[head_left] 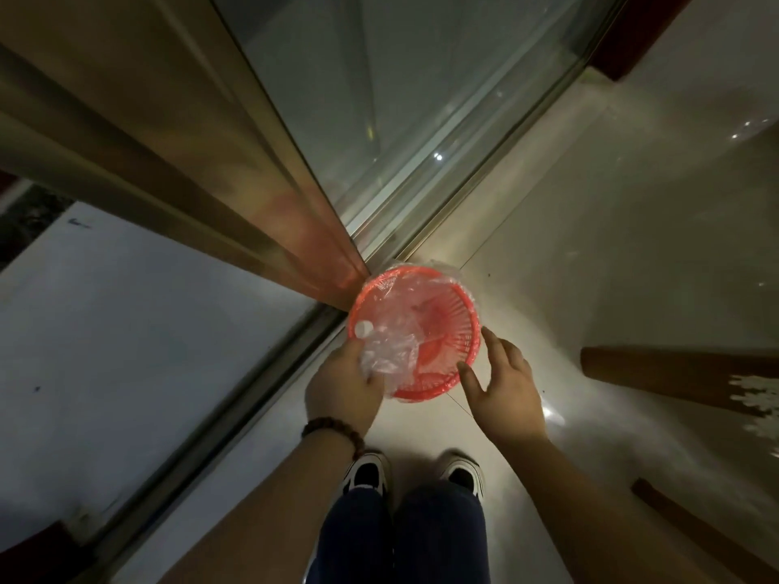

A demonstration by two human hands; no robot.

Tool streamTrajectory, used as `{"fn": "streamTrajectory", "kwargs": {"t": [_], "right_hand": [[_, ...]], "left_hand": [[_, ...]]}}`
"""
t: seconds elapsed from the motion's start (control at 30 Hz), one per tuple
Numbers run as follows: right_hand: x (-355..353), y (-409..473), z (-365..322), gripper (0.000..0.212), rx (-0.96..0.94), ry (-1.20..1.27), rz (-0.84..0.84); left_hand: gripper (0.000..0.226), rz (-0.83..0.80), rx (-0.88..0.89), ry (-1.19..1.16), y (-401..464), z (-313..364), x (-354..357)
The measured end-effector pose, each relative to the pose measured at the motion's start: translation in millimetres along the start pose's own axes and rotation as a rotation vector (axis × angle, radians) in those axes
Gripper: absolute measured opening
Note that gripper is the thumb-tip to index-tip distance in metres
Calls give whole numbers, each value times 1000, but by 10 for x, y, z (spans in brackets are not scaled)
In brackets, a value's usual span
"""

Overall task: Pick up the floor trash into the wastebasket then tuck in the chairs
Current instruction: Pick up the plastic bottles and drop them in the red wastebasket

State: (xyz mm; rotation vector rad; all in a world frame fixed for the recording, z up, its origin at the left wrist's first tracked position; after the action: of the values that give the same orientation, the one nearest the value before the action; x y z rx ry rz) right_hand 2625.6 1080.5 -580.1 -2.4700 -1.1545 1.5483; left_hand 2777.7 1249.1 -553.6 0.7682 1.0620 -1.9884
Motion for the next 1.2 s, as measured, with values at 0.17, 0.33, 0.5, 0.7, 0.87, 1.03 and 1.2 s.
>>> {"fn": "streamTrajectory", "kwargs": {"t": [0.17,0.33,0.5,0.7,0.87,1.03,1.2], "right_hand": [[-85,-60,92,63,18,-2,18],[-22,-42,223,62,37,-4,14],[-18,-32,225,63,17,-9,27],[-337,-216,70,62,23,-27,40],[-1092,-537,-316,60,4,-54,75],[-2160,-1084,-907,58,-40,-65,158],[-2995,-1781,-1275,57,-54,-115,228]], "left_hand": [[52,-84,-1,55,369,201,387],[106,-308,8,96,465,134,864],[90,-324,127,62,344,206,867],[74,-197,184,56,54,321,358],[72,-87,250,129,-411,673,-452],[69,29,325,122,-1065,1320,-1456],[71,-21,360,171,-1719,1864,-2051]]}}
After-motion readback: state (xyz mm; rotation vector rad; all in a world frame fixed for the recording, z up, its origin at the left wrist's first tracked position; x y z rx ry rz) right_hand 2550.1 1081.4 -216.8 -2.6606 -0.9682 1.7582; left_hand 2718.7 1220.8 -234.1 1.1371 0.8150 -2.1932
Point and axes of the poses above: each hand's wrist, its own y-axis towards the middle knuckle, its own x-axis out of the palm, z = x × y, the point moved 8 cm from there along y, towards the middle knuckle, and after that the axes turned 4 degrees about z, right-handed, at the moved point
